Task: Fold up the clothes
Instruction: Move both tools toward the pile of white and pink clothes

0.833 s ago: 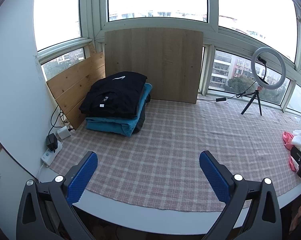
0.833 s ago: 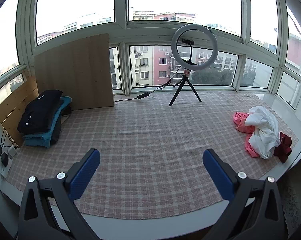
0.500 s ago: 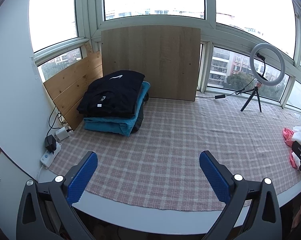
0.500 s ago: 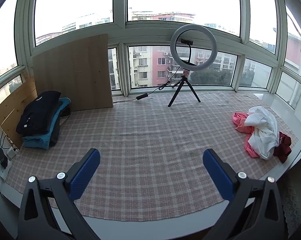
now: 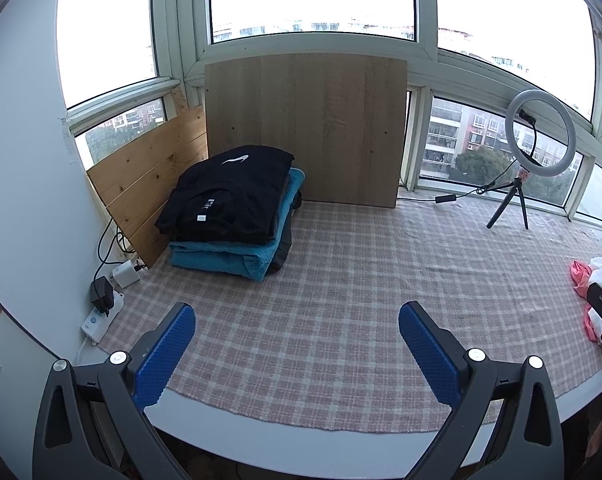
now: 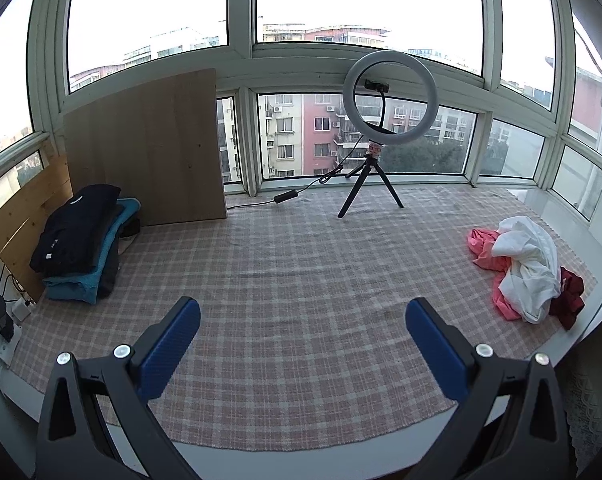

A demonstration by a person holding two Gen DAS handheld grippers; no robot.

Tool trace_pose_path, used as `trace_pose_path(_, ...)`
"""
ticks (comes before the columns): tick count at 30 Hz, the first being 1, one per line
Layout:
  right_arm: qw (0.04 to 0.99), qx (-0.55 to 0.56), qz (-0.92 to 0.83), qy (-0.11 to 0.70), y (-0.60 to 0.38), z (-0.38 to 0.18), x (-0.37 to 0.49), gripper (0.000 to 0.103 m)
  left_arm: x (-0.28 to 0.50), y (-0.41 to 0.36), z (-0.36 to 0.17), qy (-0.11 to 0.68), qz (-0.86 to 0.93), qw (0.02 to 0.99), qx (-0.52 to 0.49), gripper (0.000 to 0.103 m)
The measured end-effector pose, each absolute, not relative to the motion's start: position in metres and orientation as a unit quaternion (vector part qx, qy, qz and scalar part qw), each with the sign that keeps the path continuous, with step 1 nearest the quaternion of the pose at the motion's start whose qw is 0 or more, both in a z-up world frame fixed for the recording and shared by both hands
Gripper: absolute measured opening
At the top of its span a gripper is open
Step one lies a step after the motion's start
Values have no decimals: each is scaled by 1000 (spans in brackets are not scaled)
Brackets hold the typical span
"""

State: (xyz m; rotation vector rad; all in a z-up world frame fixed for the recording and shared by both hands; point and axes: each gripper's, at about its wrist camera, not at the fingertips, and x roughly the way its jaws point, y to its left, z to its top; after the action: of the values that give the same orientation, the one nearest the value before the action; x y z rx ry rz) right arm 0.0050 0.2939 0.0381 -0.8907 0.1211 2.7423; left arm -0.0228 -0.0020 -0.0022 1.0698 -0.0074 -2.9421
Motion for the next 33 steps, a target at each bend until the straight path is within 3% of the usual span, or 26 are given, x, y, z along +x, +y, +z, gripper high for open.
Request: trace_pose_path(33,184,-284,940,44,281,37,-56,103,-120,0,-6,18,-935,-80,346,102)
